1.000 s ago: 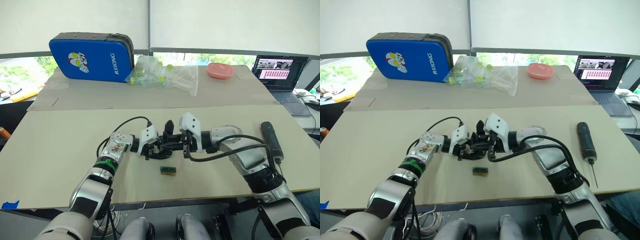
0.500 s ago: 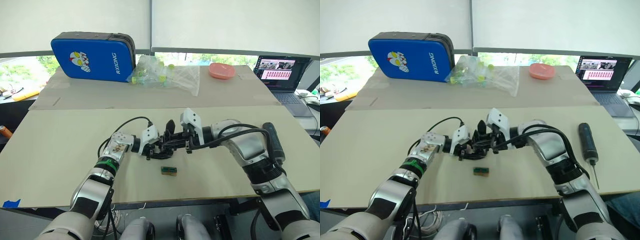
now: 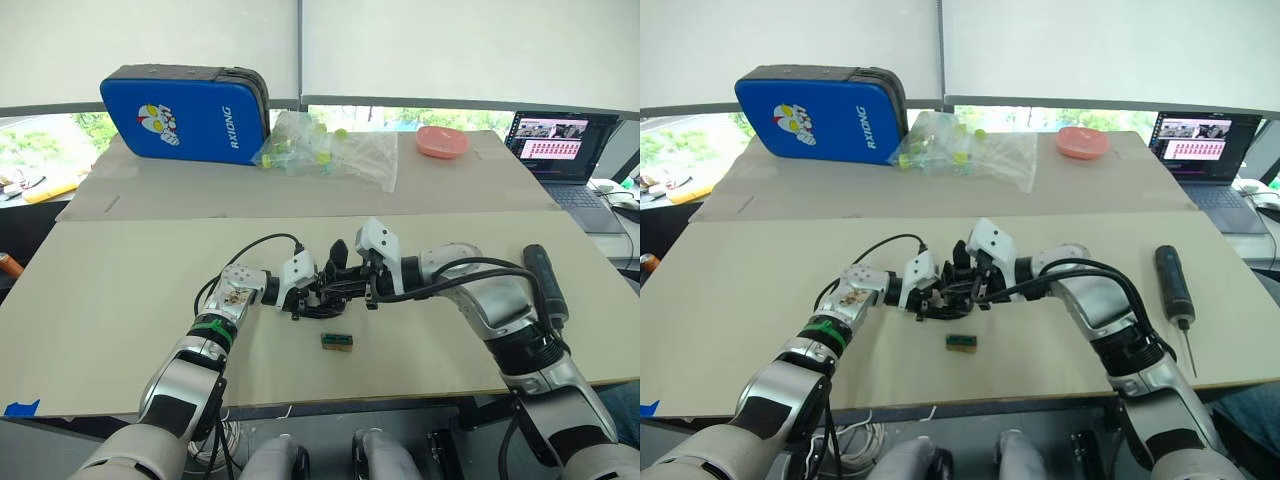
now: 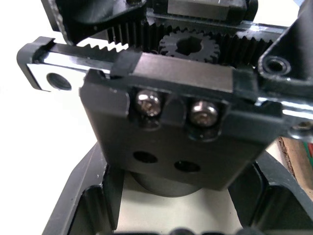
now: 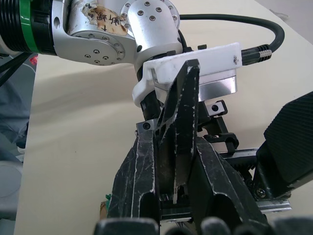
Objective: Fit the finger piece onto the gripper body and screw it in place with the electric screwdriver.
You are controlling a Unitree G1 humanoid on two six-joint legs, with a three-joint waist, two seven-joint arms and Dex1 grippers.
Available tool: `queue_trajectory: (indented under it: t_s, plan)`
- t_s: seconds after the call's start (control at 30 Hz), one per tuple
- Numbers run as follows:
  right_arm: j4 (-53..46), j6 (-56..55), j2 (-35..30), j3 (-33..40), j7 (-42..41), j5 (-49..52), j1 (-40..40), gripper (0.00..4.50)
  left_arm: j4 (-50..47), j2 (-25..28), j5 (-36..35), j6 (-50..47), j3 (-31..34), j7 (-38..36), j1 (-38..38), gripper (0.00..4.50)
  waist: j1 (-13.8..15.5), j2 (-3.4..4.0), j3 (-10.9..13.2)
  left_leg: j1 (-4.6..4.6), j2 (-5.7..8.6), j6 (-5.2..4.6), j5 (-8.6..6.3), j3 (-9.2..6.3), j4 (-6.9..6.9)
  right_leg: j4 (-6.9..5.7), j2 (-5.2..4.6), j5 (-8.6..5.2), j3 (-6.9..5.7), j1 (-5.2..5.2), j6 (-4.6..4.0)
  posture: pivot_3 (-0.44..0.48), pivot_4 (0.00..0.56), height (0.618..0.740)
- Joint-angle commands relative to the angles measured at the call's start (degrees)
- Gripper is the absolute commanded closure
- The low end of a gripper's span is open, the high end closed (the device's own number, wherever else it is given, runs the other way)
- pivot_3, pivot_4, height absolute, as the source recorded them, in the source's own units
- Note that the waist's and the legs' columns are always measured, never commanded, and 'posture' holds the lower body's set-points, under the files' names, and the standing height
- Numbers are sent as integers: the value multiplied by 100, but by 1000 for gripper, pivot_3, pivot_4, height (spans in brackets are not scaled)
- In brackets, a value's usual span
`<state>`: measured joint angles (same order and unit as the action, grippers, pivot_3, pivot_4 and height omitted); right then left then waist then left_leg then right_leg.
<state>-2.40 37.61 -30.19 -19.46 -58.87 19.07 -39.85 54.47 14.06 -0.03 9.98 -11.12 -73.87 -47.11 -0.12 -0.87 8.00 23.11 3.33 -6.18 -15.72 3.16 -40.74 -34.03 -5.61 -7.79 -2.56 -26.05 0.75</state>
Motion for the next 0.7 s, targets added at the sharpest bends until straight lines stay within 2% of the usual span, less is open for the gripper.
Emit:
queue_trajectory:
  t_s: [0.03,0.37,0.43,0.7]
  plan:
    - [616,116,-167,-279,175,-536,193,4089,-4,-22,28,-26,-83,-123,85,2171,-2,0,-1,0,0,0,0,0,0,0,0,0,0,0,0,0,150,740]
    - [176,-267,-179,12,37,-304,180,4089,-46,1,20,-25,-74,-102,128,2171,7,0,-1,7,0,0,0,0,0,2,0,0,-2,-5,1,0,150,740]
    - [6,-401,-170,130,-86,-148,172,3034,-53,10,19,-26,-74,-100,136,2171,14,-1,-1,13,0,0,0,0,0,3,-1,0,-2,-9,1,0,150,740]
    - [-562,-772,-176,639,-189,97,162,262,-142,30,10,-64,-74,-103,187,2171,66,-4,3,72,1,-3,-1,0,4,7,-2,1,-10,-49,-3,0,150,740]
